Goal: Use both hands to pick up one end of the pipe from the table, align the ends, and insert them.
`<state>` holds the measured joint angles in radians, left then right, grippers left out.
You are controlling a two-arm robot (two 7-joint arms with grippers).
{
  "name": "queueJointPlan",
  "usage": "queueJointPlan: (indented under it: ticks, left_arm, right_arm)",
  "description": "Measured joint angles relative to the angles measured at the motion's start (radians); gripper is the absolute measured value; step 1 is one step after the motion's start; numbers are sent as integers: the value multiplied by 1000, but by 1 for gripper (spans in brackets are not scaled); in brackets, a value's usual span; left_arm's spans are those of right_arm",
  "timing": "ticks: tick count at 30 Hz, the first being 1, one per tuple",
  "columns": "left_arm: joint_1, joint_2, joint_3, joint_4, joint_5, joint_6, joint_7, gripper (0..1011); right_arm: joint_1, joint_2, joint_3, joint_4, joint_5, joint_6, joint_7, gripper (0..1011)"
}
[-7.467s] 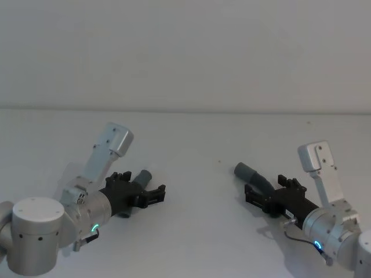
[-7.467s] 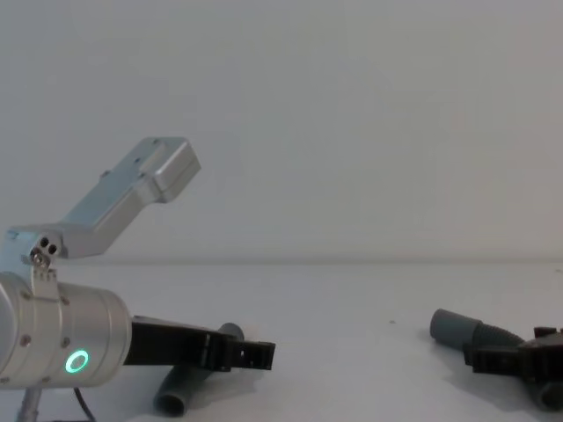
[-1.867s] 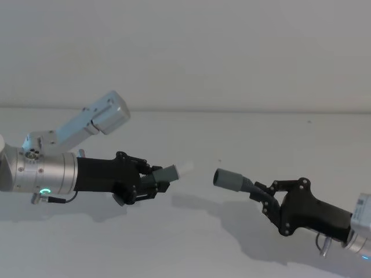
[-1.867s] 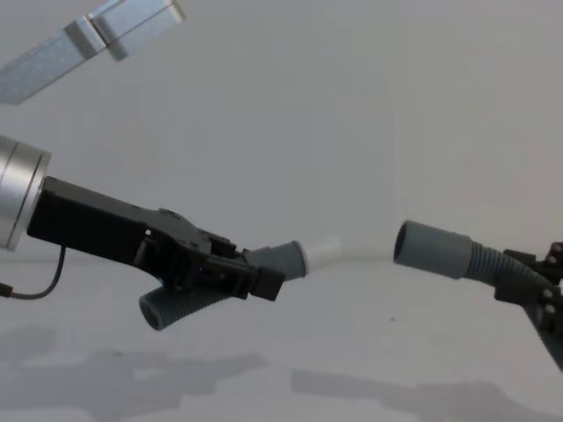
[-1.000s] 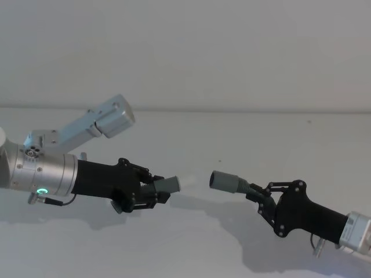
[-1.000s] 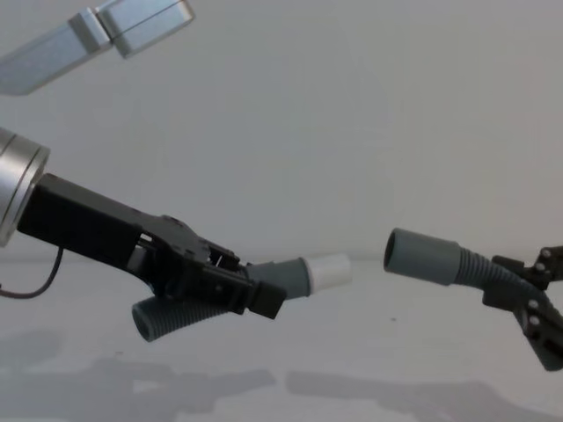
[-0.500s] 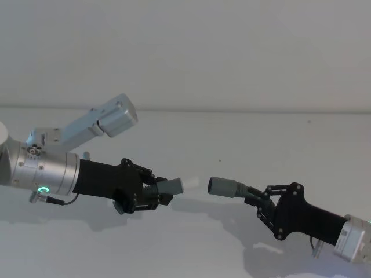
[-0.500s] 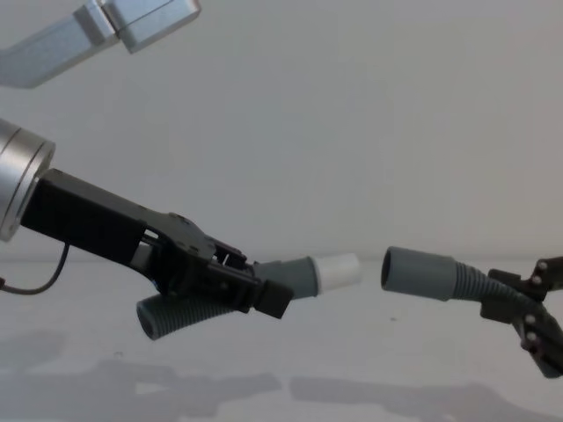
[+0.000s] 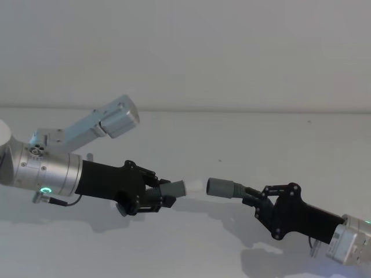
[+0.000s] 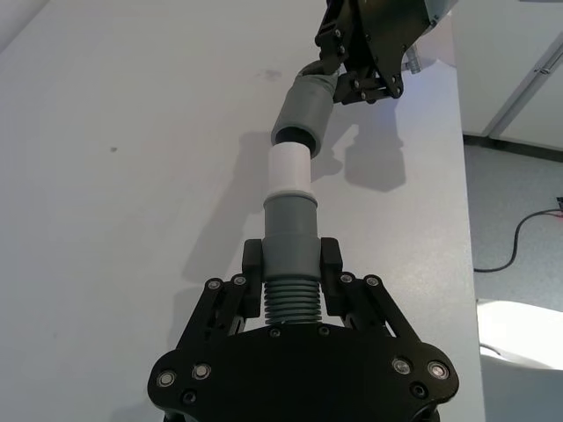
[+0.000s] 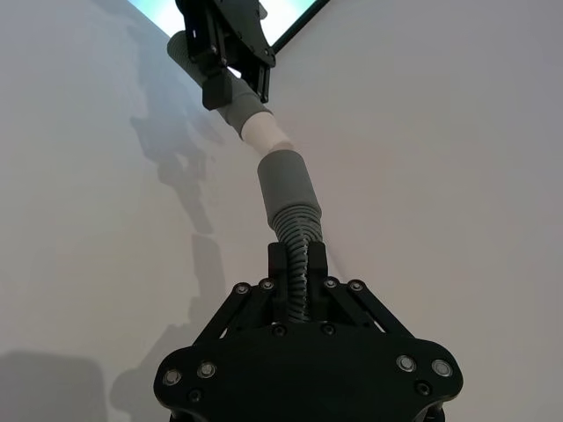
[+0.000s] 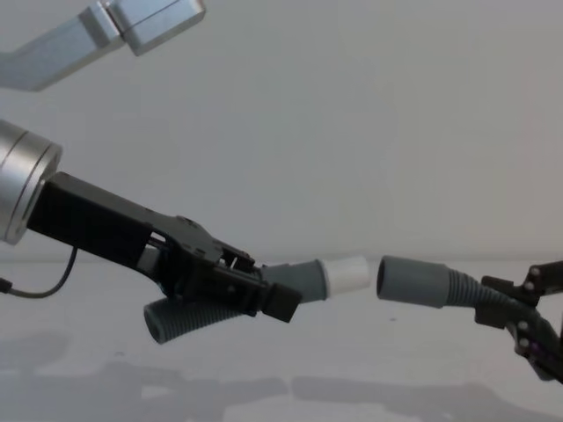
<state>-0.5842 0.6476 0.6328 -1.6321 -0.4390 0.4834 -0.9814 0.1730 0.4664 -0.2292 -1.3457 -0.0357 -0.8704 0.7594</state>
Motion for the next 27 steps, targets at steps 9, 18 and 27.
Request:
queueJointPlan:
  ticks: [9, 18, 27]
  left_arm:
    - [-10, -5, 12, 11, -6, -5, -4, 371]
    - [-18, -9, 22, 18, -14, -2, -1, 371]
    - [-24, -12, 31, 22, -19, 8, 8, 371]
  right_arm:
    - [1, 0, 0, -1, -21, 0, -15, 110]
    - [2, 4, -3, -1, -25, -5, -24, 110]
    - [0, 15, -10, -4, -16, -19, -26, 110]
